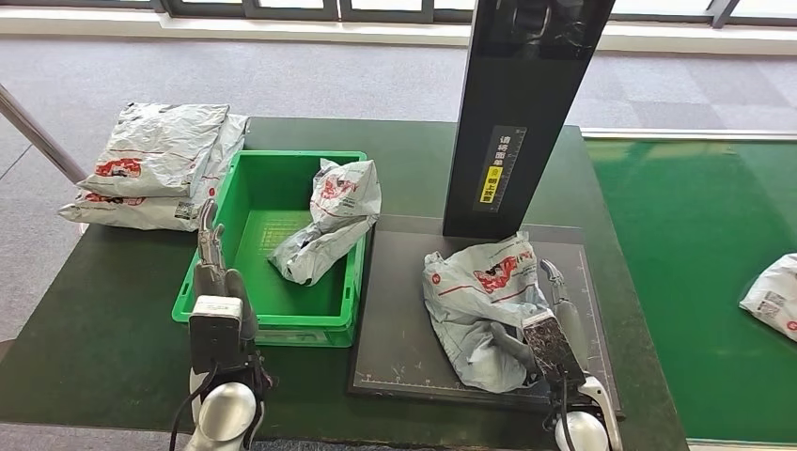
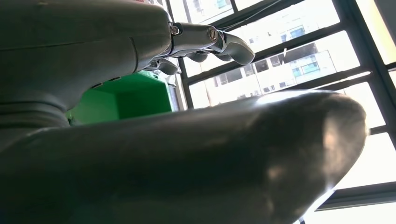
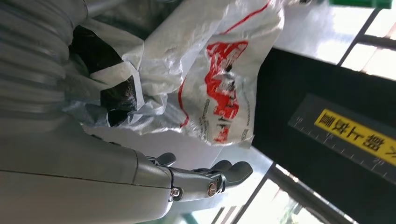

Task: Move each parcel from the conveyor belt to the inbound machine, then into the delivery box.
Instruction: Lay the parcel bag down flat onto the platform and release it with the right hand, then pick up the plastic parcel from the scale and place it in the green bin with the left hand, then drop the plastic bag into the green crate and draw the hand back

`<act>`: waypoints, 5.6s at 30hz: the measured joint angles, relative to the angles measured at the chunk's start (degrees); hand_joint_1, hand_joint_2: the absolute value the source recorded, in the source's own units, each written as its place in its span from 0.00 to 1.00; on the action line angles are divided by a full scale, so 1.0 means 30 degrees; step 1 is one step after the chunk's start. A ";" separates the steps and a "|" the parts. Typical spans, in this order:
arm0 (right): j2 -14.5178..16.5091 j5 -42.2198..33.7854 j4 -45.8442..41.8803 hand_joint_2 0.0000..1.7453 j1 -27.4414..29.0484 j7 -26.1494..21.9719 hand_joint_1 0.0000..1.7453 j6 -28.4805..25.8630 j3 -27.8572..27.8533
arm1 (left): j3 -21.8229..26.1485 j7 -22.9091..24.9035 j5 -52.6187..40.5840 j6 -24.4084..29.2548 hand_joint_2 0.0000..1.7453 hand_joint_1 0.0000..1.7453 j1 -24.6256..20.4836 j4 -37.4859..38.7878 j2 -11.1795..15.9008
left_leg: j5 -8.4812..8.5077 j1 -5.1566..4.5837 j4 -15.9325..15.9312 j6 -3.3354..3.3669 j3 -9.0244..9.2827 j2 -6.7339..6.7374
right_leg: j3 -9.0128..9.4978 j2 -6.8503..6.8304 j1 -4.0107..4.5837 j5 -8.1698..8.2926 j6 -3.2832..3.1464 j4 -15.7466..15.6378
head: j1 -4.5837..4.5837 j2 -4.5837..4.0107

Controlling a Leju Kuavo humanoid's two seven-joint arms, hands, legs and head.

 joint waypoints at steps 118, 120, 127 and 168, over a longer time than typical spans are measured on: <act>0.1127 -0.7193 -1.1366 1.00 -0.0074 -0.7675 0.00 0.2719 0.3144 | 0.2005 -0.4914 -0.6520 0.3678 1.00 1.00 -0.3409 -0.5388 -0.1794 | 0.0015 0.0011 -0.0003 -0.0047 0.0003 0.0017 | -0.0027 0.0038 0.0008 -0.0005 -0.0020 0.0044 | -0.0003 0.0000; 0.1135 -0.7128 -1.1367 1.00 0.0060 -0.7704 0.00 0.2639 0.3138 | 0.2405 -0.4444 -0.5999 0.3672 1.00 1.00 -0.3351 -0.5293 -0.1789 | 0.0014 0.0009 -0.0003 -0.0047 0.0004 0.0022 | -0.0029 0.0043 0.0006 -0.0005 -0.0021 0.0042 | -0.0003 0.0000; 0.1131 -0.7028 -1.1433 1.00 0.0655 -0.7729 0.00 0.2422 0.3133 | 0.3273 -0.2932 -0.5501 0.3645 1.00 1.00 -0.3376 -0.3453 -0.1763 | 0.0013 0.0006 -0.0002 -0.0048 0.0004 0.0025 | -0.0035 0.0052 0.0004 -0.0001 -0.0021 0.0037 | -0.0005 0.0002; 0.0909 -0.6050 -1.1468 1.00 0.1924 -0.7726 0.00 0.2712 0.3111 | 0.2630 0.3144 -0.6443 0.1102 1.00 0.88 -0.3519 0.3803 -0.0473 | 0.0008 0.0008 -0.0002 -0.0053 -0.0001 0.0032 | -0.0042 0.0070 0.0006 -0.0001 -0.0022 0.0040 | -0.0004 0.0000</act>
